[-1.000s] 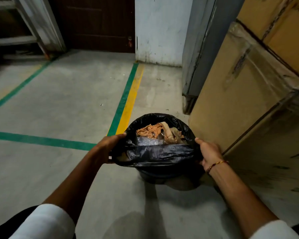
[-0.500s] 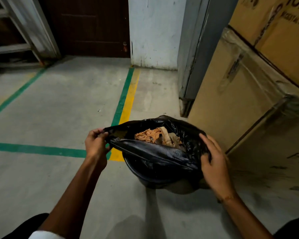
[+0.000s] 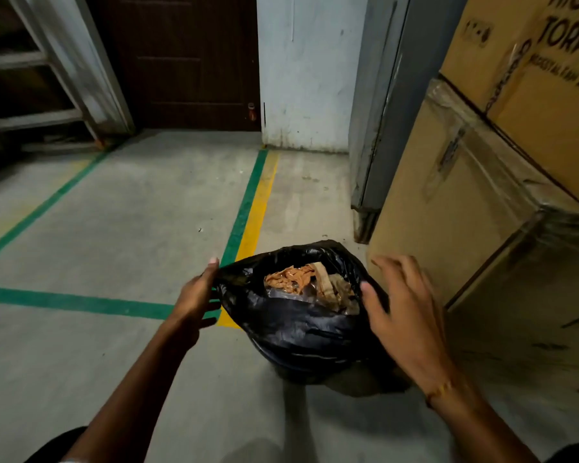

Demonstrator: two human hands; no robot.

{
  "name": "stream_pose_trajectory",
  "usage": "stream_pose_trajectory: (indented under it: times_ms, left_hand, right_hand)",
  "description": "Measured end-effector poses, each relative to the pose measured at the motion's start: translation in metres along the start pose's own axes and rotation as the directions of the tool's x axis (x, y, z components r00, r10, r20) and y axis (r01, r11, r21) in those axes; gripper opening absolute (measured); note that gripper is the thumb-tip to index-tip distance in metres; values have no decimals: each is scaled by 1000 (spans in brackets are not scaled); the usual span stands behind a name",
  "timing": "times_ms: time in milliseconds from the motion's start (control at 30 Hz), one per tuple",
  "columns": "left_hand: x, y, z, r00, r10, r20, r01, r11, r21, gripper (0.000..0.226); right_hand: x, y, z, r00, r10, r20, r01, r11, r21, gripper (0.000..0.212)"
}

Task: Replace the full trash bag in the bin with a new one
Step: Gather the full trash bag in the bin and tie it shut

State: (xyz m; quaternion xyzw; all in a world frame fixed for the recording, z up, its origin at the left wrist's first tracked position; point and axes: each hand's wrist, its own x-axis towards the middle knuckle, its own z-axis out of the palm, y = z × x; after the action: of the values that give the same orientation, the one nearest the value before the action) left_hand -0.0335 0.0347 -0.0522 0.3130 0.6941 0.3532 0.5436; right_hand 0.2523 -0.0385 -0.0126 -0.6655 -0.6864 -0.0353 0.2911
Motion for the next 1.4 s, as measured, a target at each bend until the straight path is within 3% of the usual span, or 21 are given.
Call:
stream_pose_trajectory:
  times_ms: [67, 167, 233, 300, 367, 400, 433, 467, 500, 533, 567, 633, 733, 833, 900, 1033, 1167, 1300, 1400]
  left_hand:
    - [9, 7, 2, 999, 33, 10, -33, 996, 85, 55]
    - [21, 10, -2, 997, 65, 29, -67, 993, 97, 64]
    - [29, 8, -5, 997, 76, -11, -75, 997, 34, 74]
    - [35, 8, -7, 995, 96, -39, -95, 995, 17, 70]
    - [37, 10, -9, 980, 195, -43, -186, 969, 166, 61]
    - [35, 12, -11, 962, 272, -25, -244, 898, 367, 60]
    - [32, 14, -13, 937, 350, 4, -273, 724, 633, 62]
    - [31, 15, -14, 900, 433, 40, -264, 471, 842, 67]
    - [31, 16, -14, 864, 497, 81, -235, 257, 937, 73]
    - [34, 16, -13, 844, 524, 117, -234, 162, 959, 76]
    - [40, 15, -9, 842, 521, 141, -266, 174, 948, 76]
    - [58, 16, 0, 849, 508, 145, -348, 330, 877, 67]
    - [90, 9, 13, 877, 430, 216, -410, 433, 803, 59]
    - [103, -4, 21, 939, 210, 272, -335, 737, 587, 68]
    - [105, -9, 25, 954, 142, 263, -253, 854, 455, 55]
    - [107, 3, 23, 974, 208, 94, -228, 891, 393, 16]
    - [107, 25, 10, 944, 320, -80, -302, 937, 177, 13]
    - [86, 46, 4, 857, 473, -202, -459, 881, 118, 7]
    - [70, 55, 2, 761, 569, -311, -541, 822, 179, 4]
  right_hand:
    - [32, -4, 14, 998, -5, 67, 7, 1000, -21, 40]
    - [70, 4, 48, 965, 112, 236, -83, 988, -132, 50]
    - [85, 19, 69, 898, 275, 344, -226, 958, -174, 58]
    - [91, 32, 83, 807, 423, 412, -403, 905, -138, 60]
    - [93, 39, 89, 775, 469, 424, -481, 873, -86, 44]
    - [92, 43, 92, 781, 464, 418, -480, 874, -74, 31]
    - [92, 44, 93, 793, 458, 402, -474, 878, -67, 25]
    - [92, 46, 95, 808, 457, 371, -472, 880, -55, 26]
    - [92, 46, 94, 821, 461, 337, -478, 878, -36, 25]
    - [92, 47, 94, 833, 463, 302, -483, 876, -9, 22]
    - [92, 47, 94, 846, 460, 271, -483, 875, 25, 19]
    - [92, 47, 95, 877, 428, 219, -456, 885, 96, 17]
    - [88, 52, 99, 922, 356, 155, -381, 905, 189, 16]
    - [80, 56, 101, 947, 301, 113, -321, 910, 264, 18]
    - [76, 58, 100, 957, 280, 79, -291, 905, 310, 18]
    - [72, 58, 97, 956, 280, 84, -290, 882, 372, 13]
    - [75, 57, 97, 928, 354, 116, -364, 798, 480, 9]
    - [81, 50, 104, 843, 511, 167, -479, 574, 665, 10]
    - [89, 47, 104, 834, 540, 116, -455, 552, 698, 18]
